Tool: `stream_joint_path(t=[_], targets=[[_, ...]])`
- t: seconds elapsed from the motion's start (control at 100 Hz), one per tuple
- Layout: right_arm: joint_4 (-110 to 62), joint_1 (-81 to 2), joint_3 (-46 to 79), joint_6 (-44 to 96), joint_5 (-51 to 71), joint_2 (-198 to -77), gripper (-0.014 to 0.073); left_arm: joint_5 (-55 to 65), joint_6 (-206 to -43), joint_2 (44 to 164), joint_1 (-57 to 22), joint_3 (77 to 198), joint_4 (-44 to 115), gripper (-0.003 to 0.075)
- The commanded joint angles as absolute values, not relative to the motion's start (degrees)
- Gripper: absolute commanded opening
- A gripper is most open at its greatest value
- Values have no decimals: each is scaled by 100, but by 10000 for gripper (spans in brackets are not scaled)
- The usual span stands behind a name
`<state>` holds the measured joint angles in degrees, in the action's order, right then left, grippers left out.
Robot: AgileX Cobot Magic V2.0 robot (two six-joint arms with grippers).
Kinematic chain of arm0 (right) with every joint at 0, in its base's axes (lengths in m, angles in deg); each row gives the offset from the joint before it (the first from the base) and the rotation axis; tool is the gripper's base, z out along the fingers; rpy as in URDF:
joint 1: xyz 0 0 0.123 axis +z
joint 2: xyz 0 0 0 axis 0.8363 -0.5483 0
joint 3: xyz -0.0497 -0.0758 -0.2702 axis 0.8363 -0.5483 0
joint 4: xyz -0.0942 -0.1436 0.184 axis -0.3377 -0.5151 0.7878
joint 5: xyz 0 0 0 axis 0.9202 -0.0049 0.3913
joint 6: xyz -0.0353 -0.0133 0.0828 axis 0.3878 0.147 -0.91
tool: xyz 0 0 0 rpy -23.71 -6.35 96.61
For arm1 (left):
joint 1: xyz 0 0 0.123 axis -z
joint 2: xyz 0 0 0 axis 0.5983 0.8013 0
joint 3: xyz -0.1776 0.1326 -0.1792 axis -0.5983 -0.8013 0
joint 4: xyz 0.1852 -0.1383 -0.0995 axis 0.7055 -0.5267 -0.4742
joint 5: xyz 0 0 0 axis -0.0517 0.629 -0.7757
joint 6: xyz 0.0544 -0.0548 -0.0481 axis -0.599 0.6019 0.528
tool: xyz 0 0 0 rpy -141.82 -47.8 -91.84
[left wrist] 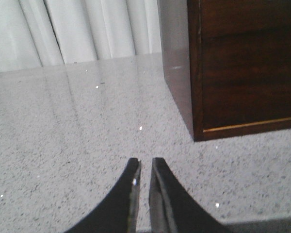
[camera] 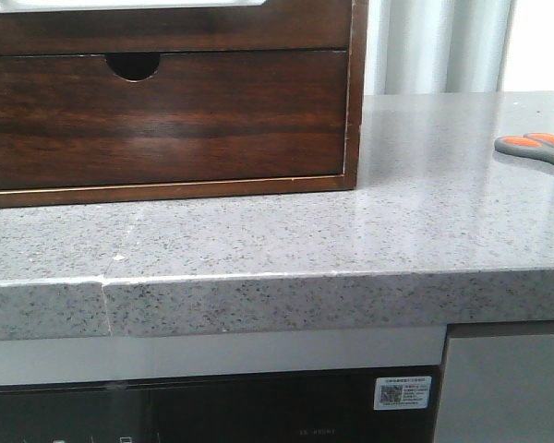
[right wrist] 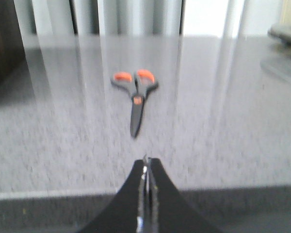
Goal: Put scissors in drawer with both arms
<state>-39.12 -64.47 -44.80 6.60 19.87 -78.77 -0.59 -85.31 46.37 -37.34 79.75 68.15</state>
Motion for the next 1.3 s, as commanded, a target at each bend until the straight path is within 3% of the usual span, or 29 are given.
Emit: stream_joint_path(t=[0.0, 0.27, 0.5, 0.87, 0.94, 1.11, 1.21, 1.29], targets=[[-3818, -6486, -4536, 672, 2539, -7746, -106, -735, -8475, 4447, -3715, 7898, 6533, 4], [-3448, -6381, -4065, 672, 1608, -7824, -106, -808, -8475, 4499, -3715, 8279, 6325, 4], [-3298, -5981, -3229, 672, 607, -8840, -106, -49, -8475, 5200, -3715, 9114, 6325, 4], [-2891, -5938, -2562, 672, 777, -10007, -106, -919, -8475, 5970, -3715, 9468, 6281, 9], [-2891, -5938, -2572, 672, 777, -10078, -106, -891, -8475, 6030, -3715, 9468, 6281, 62], [-2891, -5938, -2594, 672, 746, -10138, -106, -1105, -8475, 6222, -3715, 9468, 6281, 309], [-2891, -5938, -2594, 672, 734, -10138, -106, -1502, -8475, 6380, -3705, 9468, 6442, 316], [-2891, -5938, -2594, 672, 735, -10138, -106, -1920, -8514, 6613, -3705, 9468, 7459, 306]])
